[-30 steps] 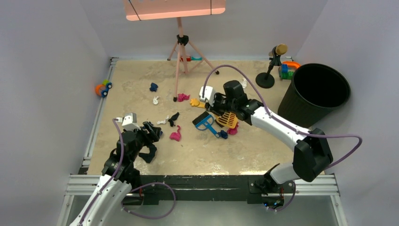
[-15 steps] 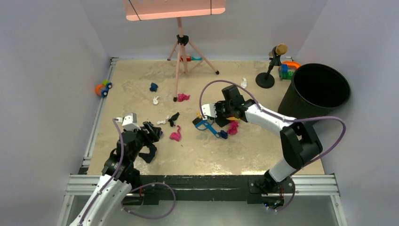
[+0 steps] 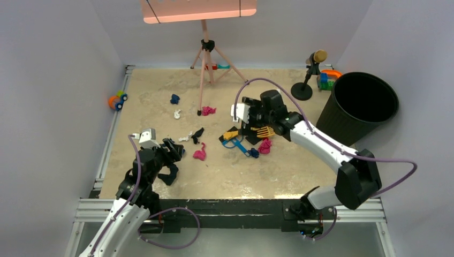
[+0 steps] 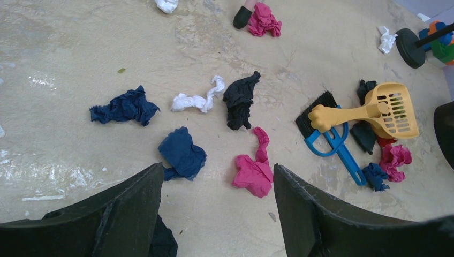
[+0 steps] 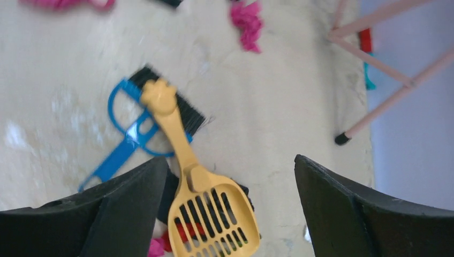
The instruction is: Sweep away the paper scraps from the table
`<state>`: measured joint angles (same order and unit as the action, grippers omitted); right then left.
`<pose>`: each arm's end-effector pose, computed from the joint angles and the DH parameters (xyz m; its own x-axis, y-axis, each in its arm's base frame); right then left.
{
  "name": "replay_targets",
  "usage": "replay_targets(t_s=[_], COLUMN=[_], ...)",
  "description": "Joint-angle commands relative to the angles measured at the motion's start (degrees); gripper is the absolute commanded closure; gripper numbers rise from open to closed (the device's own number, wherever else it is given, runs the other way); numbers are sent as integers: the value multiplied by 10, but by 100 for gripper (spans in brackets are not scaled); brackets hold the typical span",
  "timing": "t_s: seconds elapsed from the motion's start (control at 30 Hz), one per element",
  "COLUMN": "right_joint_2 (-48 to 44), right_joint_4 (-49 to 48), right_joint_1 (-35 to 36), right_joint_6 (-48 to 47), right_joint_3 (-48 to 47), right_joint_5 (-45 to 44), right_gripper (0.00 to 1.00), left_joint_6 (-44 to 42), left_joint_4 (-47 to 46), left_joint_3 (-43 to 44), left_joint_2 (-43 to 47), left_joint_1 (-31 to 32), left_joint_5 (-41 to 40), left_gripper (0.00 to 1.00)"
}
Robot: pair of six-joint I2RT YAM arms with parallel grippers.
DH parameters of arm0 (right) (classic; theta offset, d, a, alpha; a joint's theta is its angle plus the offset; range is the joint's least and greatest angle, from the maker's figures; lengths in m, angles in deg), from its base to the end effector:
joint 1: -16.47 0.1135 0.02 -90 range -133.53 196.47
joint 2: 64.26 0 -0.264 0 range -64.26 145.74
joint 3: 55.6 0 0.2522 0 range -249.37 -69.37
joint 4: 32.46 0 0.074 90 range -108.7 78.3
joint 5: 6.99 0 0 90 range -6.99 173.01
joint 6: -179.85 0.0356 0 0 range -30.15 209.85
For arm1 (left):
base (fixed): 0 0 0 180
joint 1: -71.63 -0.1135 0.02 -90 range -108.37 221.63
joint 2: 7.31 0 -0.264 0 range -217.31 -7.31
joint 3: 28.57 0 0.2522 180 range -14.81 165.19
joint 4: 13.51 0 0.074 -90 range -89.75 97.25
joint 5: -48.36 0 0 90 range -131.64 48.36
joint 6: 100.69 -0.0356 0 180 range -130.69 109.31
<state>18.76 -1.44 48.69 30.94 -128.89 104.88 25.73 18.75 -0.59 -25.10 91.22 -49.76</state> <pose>0.2616 0.1805 0.2631 0.3430 -0.7232 -0.5994 -0.8517 0.0297 -0.5232 0.1129 -0.0349 0.1977 -0.4087 -0.4784 -0.7772 -0.0423 0.8606 -0.5075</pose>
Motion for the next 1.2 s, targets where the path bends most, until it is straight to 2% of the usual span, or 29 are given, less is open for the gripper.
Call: replay_targets(t_s=[0.0, 0.13, 0.2, 0.4, 0.43, 0.47, 0.53, 0.57, 0.6, 0.67, 0.73, 0.8, 0.9, 1.0, 1.17], right_joint_2=[-24, 33, 35, -86, -110, -130, -166, -181, -187, -181, -155, -125, -88, -39, 90], right_joint_4=[-128, -11, 23, -39, -58, -70, -43, -30, -24, 19, 76, 100, 82, 80, 226], right_joint_1=[3, 3, 3, 1, -1, -3, -4, -4, -3, -4, -3, -3, -4, -3, -10], right_joint_6=[400, 673, 764, 1071, 1115, 1168, 1313, 1367, 1394, 1434, 1480, 1508, 1533, 1521, 1513], right_joint_3=[-69, -180, -196, -49, -18, 13, 57, 75, 87, 80, 55, 42, 43, 14, -113], right_joint_5=[-88, -204, -238, -349, -358, -370, -415, -426, -434, -469, -471, -461, -444, -436, -422], right_gripper=[5, 3, 1, 1, 4, 13, 38, 42, 39, 27, 22, 21, 20, 20, 20], left_joint_6=[0, 0, 0, 0, 0, 0, 0, 0, 0, 0, 0, 0, 0, 0, 0], left_joint_4=[-16, -12, -12, -11, -10, -10, -9, -9, -10, -9, -9, -9, -9, -7, -4], left_joint_3=[2, 3, 2, 2, 2, 2, 2, 2, 2, 2, 2, 1, 2, 1, 3], left_joint_2=[0, 4, 6, 7, 8, 8, 10, 10, 10, 9, 9, 10, 9, 11, 12], left_joint_1=[2, 2, 2, 2, 2, 2, 2, 2, 2, 2, 2, 2, 2, 2, 2], left_joint_5=[2, 0, -1, -1, -1, -1, -1, -1, -1, -1, -1, -1, 0, 1, 0], left_gripper=[22, 22, 22, 22, 22, 22, 22, 22, 22, 22, 22, 22, 22, 22, 22])
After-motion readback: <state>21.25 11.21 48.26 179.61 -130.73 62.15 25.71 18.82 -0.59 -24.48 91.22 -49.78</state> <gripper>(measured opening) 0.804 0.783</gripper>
